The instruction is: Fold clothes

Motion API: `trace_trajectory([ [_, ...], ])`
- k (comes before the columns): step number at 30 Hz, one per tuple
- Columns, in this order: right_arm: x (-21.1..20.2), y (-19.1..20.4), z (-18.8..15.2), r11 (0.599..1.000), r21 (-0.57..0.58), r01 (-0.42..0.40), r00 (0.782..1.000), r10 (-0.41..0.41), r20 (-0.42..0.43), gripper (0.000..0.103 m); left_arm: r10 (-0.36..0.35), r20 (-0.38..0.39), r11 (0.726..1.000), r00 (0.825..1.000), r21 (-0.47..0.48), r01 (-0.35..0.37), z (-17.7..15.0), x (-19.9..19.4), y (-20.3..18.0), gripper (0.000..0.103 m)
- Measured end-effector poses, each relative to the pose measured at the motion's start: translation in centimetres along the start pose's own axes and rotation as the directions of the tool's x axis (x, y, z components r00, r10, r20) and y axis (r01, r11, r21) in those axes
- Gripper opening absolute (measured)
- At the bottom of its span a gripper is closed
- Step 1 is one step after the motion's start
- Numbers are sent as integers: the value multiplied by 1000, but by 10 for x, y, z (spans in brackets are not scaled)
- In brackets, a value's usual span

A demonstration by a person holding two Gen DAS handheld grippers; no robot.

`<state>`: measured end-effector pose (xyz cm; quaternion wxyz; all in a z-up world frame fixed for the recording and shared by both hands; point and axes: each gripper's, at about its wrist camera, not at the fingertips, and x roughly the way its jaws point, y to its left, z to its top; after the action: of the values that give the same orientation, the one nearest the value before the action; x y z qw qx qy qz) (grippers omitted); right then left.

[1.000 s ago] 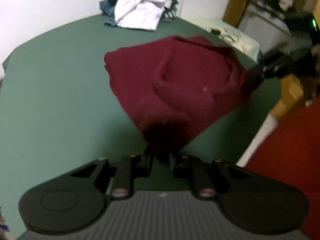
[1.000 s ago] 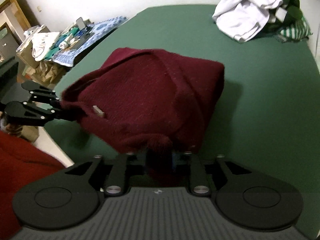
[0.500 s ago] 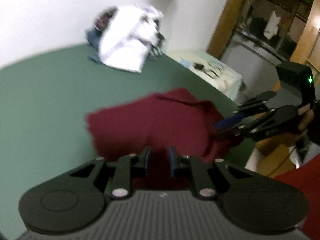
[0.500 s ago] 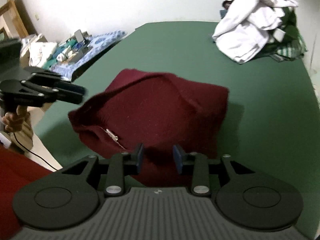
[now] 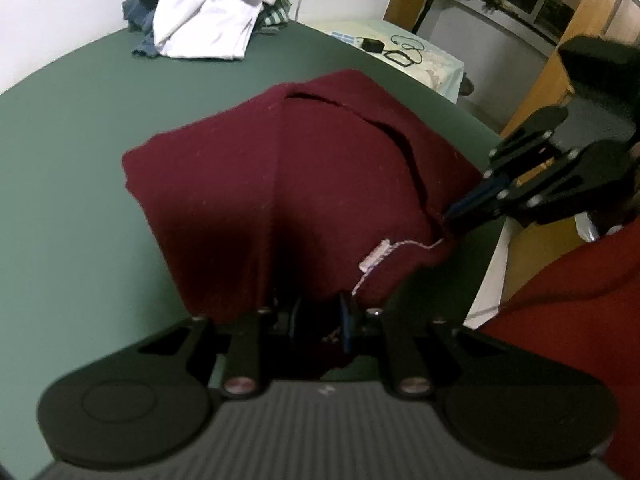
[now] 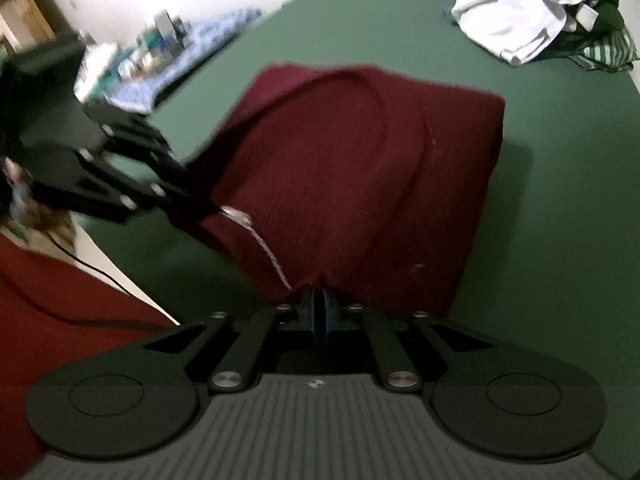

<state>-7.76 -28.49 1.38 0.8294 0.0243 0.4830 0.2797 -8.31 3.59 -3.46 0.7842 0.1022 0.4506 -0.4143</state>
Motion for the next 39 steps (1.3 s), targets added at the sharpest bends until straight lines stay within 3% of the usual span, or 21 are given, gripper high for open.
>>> trace_trajectory([
  [2, -10, 1, 6, 999, 2, -34, 999, 34, 32, 31, 9, 2, 1000, 1000, 15, -9, 1, 3, -1, 14],
  [4, -17, 6, 11, 999, -20, -38, 996, 40, 82, 41, 13, 5, 1000, 1000, 21, -13, 1, 4, -1, 14],
  [9, 16, 19, 14, 993, -106, -46, 998, 51, 44, 40, 11, 3, 1000, 1000, 21, -11, 1, 3, 1, 14],
  [10, 26, 17, 11, 992, -117, -42, 999, 43, 12, 33, 15, 3, 1000, 1000, 26, -15, 0, 3, -1, 14],
  [11, 32, 16, 7, 992, -123, -31, 999, 29, -21, 15, 18, 3, 999, 1000, 30, -18, -1, 2, -3, 14],
  [12, 37, 15, 4, 992, -127, -19, 999, 13, -51, 9, 18, 2, 999, 1000, 30, -18, -1, 1, -4, 14],
  [18, 26, 17, -6, 994, -102, -48, 992, 35, -125, 5, -7, 6, 1000, 1000, 19, 7, 1, -8, -9, 14],
  [21, 35, 9, -11, 997, -63, -38, 988, 28, -149, 5, -49, 60, 999, 997, 14, 48, 11, -24, -9, 14],
  [22, 40, 7, -13, 998, -54, -33, 987, 24, -158, 4, -61, 85, 998, 995, 11, 60, 16, -29, -9, 17],
  [23, 43, 5, -14, 999, -40, -35, 986, 28, -165, 3, -71, 109, 997, 991, 10, 71, 21, -34, -8, 30],
  [24, 43, 5, -15, 998, -32, -45, 984, 39, -172, 3, -64, 134, 998, 989, 12, 63, 26, -37, -7, 36],
  [26, 38, 6, -14, 998, -27, -65, 979, 58, -195, 8, -47, 169, 999, 985, 11, 46, 33, -38, -4, 41],
  [28, 22, 0, -7, 995, 5, -100, 983, 100, -152, 10, -45, 156, 999, 987, -20, 49, 37, -23, 2, 38],
  [32, -21, -19, 13, 991, 74, -113, 993, 109, 51, 10, -24, 51, 999, 998, -37, 26, 32, 12, 6, 29],
  [36, -23, -31, 31, 996, 79, 48, 977, -63, 202, 13, -17, 43, 1000, 999, -15, 17, 25, 17, 3, 29],
  [39, 8, -45, 44, 987, 111, 115, 975, -133, 180, 13, -21, 33, 1000, 999, -16, 22, 22, 18, 4, 29],
])
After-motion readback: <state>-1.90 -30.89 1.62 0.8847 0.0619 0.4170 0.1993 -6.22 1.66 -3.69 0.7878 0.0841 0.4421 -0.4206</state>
